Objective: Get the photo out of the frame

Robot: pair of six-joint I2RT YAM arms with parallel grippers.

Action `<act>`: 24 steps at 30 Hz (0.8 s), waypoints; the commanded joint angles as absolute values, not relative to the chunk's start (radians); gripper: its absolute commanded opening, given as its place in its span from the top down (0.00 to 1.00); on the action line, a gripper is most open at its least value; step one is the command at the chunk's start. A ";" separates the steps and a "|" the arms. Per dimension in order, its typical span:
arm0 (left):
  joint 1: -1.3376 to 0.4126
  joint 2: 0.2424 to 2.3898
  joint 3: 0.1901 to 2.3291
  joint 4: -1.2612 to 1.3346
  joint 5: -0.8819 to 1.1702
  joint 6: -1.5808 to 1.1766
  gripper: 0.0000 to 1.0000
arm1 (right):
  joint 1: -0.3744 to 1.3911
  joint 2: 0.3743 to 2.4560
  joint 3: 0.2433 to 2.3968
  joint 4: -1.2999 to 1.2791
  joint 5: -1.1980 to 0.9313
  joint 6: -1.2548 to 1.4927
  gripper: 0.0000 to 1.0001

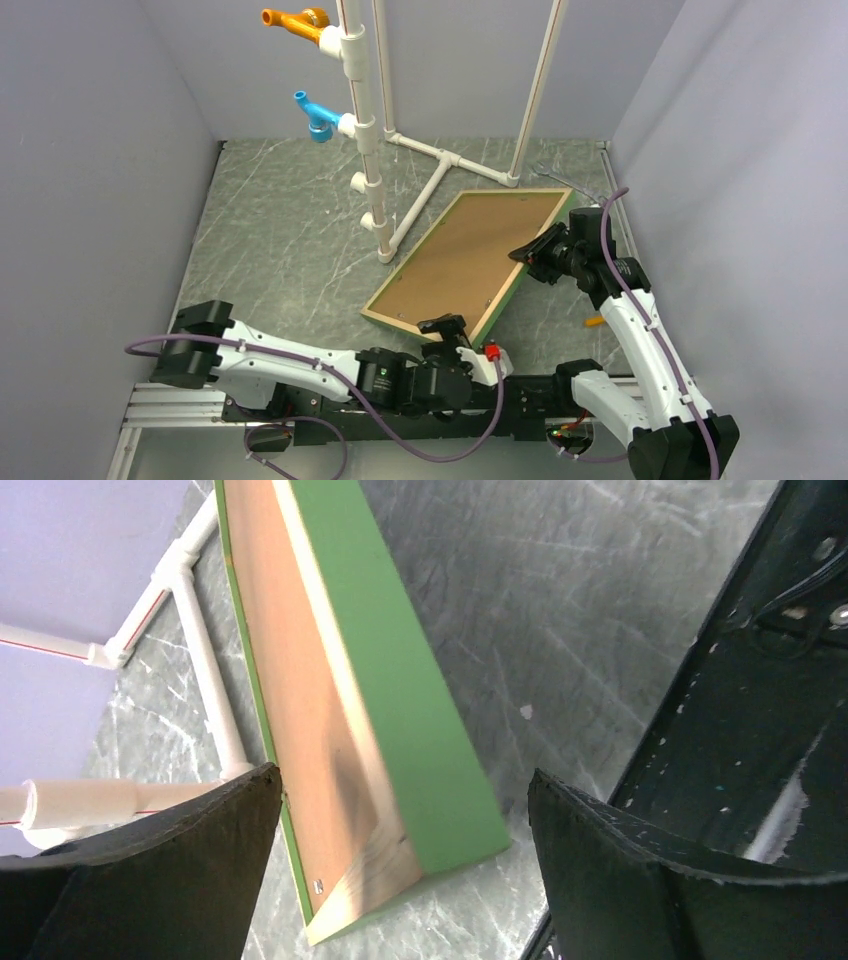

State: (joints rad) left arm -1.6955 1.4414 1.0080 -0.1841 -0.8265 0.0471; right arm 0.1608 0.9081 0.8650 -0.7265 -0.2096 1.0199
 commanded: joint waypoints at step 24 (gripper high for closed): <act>-1.654 1.363 1.012 -0.100 -0.821 0.049 1.00 | 0.166 0.828 1.055 -0.732 -0.155 0.872 0.34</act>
State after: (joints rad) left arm -1.6695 1.4364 0.9966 -0.1169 -0.9062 0.2073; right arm 0.1646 0.8650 0.9405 -0.7506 -0.1989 0.9916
